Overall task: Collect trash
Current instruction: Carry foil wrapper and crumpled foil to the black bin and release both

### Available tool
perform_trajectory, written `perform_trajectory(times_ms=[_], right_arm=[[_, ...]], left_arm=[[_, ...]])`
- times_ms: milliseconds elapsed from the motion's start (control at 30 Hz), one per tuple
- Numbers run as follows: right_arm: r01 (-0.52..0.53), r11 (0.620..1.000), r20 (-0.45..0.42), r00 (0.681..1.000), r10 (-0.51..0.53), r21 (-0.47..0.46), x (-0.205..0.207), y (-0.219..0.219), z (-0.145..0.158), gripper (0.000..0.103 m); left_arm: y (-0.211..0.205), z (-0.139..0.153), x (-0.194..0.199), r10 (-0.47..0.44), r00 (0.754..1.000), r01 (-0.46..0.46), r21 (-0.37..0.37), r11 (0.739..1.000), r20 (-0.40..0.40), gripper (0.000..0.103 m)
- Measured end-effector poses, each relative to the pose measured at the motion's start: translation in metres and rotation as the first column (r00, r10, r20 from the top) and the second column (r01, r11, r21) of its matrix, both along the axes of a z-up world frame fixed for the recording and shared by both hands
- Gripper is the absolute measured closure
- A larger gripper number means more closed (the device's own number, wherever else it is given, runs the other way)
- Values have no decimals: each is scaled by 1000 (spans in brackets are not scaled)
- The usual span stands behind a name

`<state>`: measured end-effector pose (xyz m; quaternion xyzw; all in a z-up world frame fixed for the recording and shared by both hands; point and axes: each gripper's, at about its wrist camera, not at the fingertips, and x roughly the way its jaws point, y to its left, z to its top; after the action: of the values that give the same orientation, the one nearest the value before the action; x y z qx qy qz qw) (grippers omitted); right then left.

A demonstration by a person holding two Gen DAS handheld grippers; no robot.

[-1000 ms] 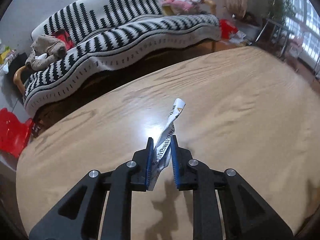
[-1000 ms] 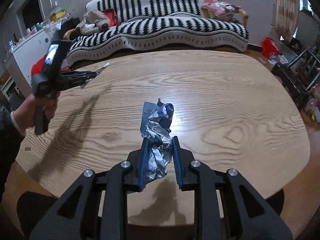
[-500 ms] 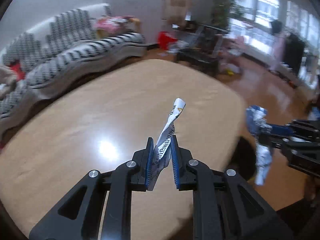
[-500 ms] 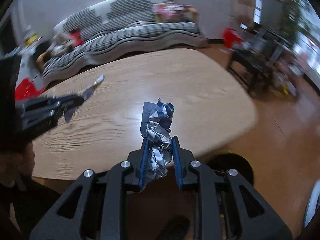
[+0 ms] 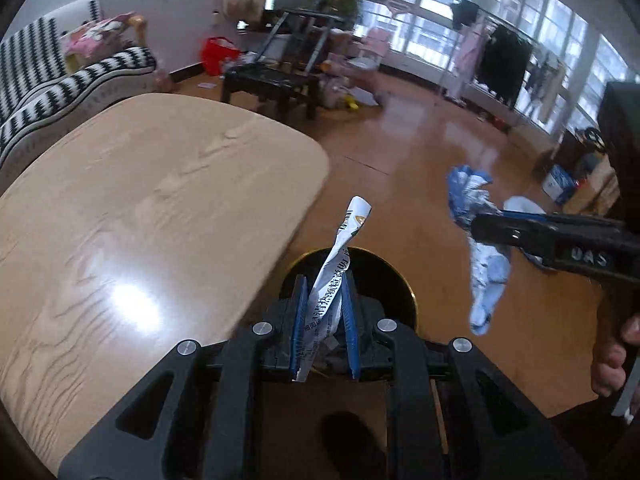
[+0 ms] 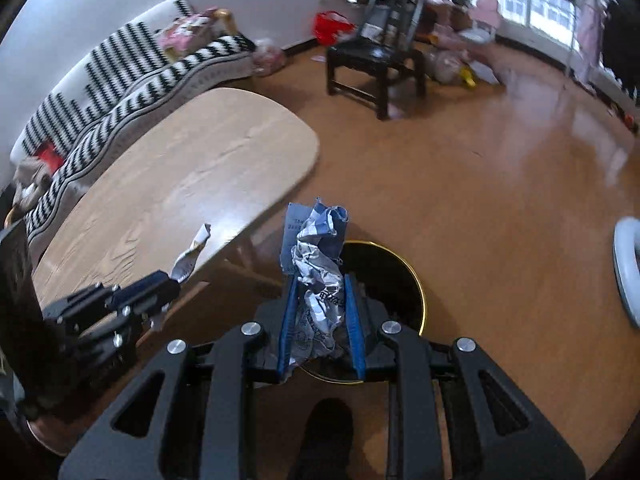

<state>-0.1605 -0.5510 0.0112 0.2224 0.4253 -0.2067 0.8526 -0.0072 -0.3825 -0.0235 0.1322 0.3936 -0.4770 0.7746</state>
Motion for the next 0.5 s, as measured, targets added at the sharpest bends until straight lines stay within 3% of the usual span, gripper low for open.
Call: perform_trajectory(times_ms=[300, 500], right_arm=[[55, 997, -1, 999, -55, 47, 3, -15, -7, 79], [54, 998, -14, 998, -54, 27, 8, -10, -6, 79]], left_arm=[[-24, -13, -7, -33, 999, 33, 7, 999, -16, 86], [-28, -15, -4, -17, 1000, 17, 5, 1000, -20, 86]])
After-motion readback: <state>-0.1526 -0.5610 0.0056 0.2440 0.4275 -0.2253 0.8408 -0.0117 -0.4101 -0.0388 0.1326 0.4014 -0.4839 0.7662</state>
